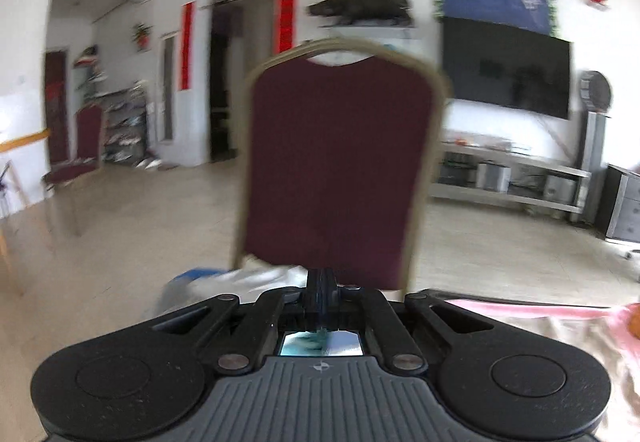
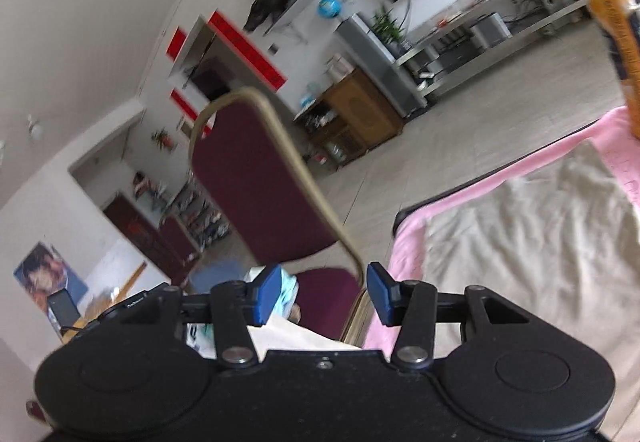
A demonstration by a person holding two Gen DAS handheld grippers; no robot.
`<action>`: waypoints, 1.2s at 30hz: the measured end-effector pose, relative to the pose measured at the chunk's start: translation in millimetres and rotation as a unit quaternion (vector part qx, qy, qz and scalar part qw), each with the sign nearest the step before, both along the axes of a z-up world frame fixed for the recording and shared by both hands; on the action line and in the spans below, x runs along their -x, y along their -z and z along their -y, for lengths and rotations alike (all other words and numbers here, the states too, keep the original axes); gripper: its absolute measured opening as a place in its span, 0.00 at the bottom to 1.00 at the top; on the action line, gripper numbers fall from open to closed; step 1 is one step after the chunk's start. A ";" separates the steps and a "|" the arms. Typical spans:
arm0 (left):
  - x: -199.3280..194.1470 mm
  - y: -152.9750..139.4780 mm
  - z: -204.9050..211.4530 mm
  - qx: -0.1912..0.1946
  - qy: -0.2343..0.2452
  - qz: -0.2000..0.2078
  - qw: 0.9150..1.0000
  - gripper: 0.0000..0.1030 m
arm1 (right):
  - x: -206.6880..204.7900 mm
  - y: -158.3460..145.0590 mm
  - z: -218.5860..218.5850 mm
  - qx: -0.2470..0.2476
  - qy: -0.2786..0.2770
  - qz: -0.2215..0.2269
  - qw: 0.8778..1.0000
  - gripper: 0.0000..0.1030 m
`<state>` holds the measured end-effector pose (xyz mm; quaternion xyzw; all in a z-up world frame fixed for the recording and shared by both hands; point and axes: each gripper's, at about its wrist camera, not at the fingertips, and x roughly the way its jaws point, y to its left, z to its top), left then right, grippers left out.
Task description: Fold clothes
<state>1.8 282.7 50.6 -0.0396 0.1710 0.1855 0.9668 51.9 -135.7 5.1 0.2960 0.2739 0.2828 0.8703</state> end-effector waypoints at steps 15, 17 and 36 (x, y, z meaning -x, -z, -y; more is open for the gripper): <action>-12.9 48.1 37.8 -0.074 0.062 -0.102 0.990 0.61 | 8.3 6.7 -30.0 0.030 -0.013 -0.028 0.999 0.45; -36.9 57.2 60.0 -0.131 0.062 -0.125 0.982 0.76 | 11.7 9.4 -23.4 0.033 -0.007 -0.031 0.999 0.45; -88.0 87.6 -18.0 -0.086 -0.098 -0.187 0.974 0.05 | 12.1 28.1 -1.8 0.005 0.011 -0.062 0.998 0.46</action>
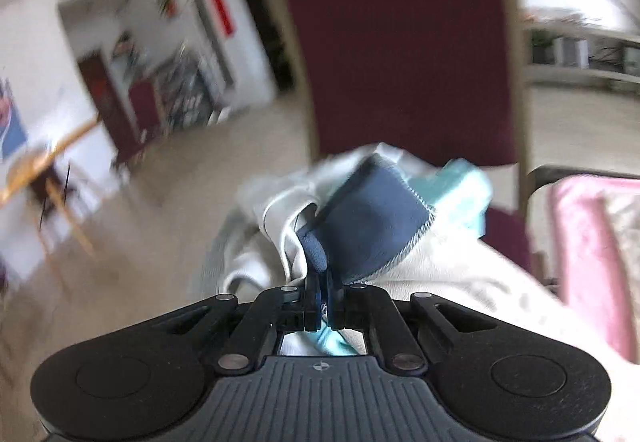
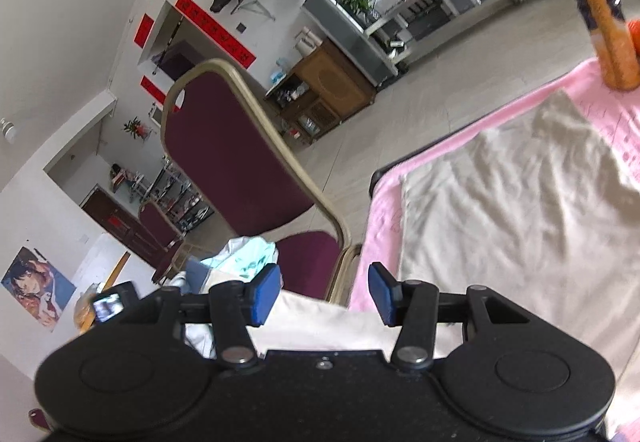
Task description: Fold clothes
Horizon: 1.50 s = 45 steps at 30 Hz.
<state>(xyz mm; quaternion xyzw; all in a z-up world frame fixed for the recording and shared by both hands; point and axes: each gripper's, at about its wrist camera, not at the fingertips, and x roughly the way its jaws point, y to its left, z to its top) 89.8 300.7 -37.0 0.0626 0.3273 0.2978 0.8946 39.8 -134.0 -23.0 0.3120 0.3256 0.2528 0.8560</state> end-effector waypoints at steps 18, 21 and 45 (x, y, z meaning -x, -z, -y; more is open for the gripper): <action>33.3 -16.6 65.8 -0.036 0.055 -0.028 0.997 0.22 | 22.8 -20.3 36.3 0.012 0.014 0.009 1.000 0.54; 64.3 -16.0 89.6 -0.008 0.090 -0.026 0.996 0.26 | 37.1 -24.7 56.2 0.048 0.015 0.012 0.999 0.59; 49.1 75.2 52.2 0.265 0.000 0.024 0.964 0.33 | 30.8 144.1 18.6 0.046 -0.054 -0.174 0.982 0.56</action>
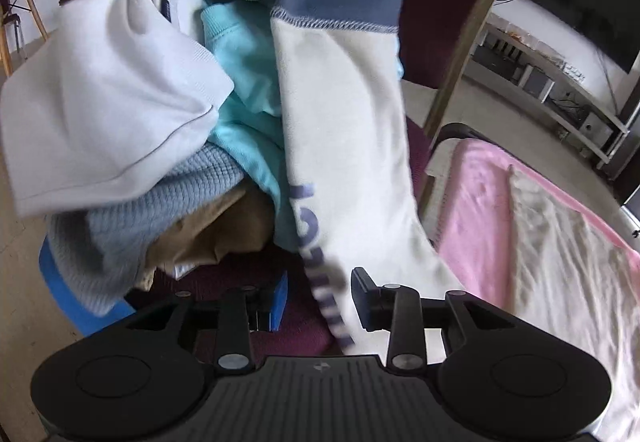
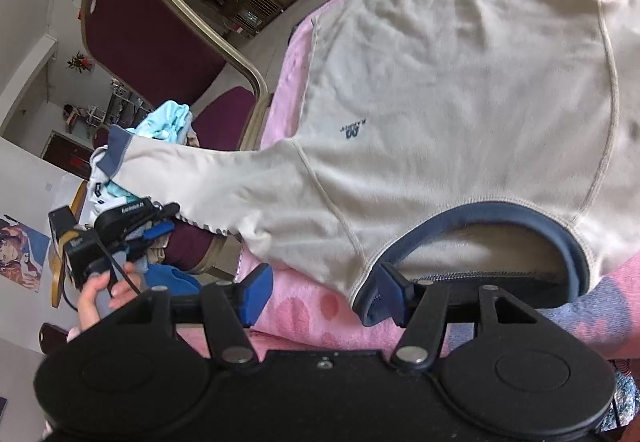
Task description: Fold clothes
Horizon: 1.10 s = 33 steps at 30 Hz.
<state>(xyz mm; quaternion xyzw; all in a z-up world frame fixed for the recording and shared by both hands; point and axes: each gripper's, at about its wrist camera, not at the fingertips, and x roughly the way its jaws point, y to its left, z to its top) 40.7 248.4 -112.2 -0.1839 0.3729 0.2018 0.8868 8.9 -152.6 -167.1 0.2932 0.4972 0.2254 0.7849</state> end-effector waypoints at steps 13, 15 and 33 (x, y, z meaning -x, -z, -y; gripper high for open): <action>1.4 -6.0 5.9 -0.068 -0.027 0.030 0.997 0.03 | -1.2 26.1 -27.0 0.101 -0.011 -0.027 0.994 0.40; 0.4 -6.1 2.8 -0.066 -0.032 0.029 0.997 0.03 | -2.9 29.8 -34.1 0.112 -0.023 -0.021 0.993 0.36; -8.5 -6.8 12.1 -0.179 -0.025 -0.033 0.983 0.30 | 6.8 21.3 -54.1 0.200 -0.104 0.013 0.974 0.27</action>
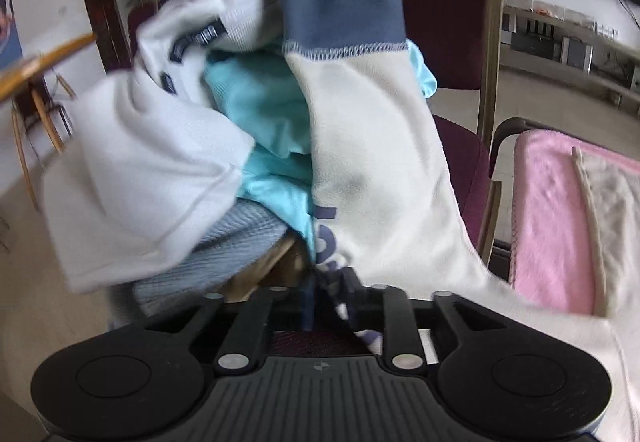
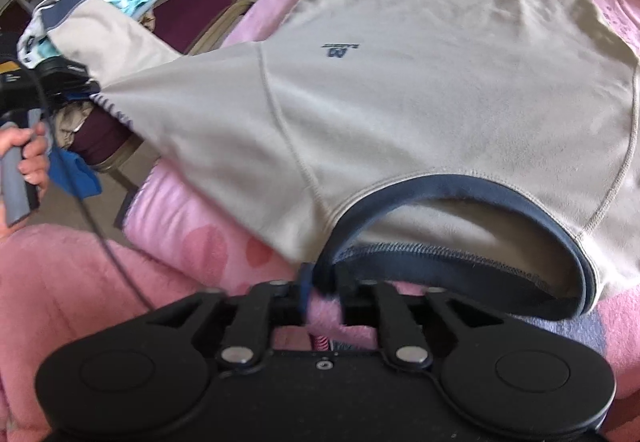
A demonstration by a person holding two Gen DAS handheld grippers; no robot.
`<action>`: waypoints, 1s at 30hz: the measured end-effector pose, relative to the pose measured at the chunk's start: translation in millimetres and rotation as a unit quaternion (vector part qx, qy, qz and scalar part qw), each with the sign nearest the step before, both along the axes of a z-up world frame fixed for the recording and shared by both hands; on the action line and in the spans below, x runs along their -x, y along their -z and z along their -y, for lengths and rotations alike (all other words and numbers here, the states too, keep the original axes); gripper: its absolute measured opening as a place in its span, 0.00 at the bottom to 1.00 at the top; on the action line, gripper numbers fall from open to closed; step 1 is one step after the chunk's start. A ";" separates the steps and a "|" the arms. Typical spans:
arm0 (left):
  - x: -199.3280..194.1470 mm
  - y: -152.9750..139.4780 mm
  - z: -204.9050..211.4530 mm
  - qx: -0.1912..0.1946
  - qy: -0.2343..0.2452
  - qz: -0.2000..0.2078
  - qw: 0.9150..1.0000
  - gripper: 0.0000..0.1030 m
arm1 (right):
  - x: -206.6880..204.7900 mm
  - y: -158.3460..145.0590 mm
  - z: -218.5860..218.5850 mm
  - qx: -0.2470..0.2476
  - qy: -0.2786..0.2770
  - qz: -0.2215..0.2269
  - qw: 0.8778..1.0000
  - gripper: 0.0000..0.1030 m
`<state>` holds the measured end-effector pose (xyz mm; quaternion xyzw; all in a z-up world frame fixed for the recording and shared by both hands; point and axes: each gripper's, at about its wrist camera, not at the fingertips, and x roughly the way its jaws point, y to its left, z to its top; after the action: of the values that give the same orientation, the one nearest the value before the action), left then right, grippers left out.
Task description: Fold clothes
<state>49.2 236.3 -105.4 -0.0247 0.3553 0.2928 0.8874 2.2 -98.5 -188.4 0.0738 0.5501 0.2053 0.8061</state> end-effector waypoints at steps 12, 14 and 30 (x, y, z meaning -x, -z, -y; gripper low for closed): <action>26.3 -18.2 92.4 0.065 0.219 -0.028 0.973 0.29 | -18.4 -42.8 17.6 -0.079 0.035 0.032 0.996 0.19; 5.8 -0.9 100.9 0.066 0.254 -0.064 0.963 0.22 | -30.4 -32.3 4.9 -0.081 0.031 0.023 0.996 0.19; 7.3 -2.3 13.0 0.003 0.198 -0.148 0.969 0.38 | -28.8 -21.7 -18.3 -0.033 -0.024 -0.012 0.999 0.27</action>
<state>41.9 223.3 -103.1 0.0869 0.4814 0.1104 0.8652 31.0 -80.2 -166.7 0.0890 0.5544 0.2418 0.7914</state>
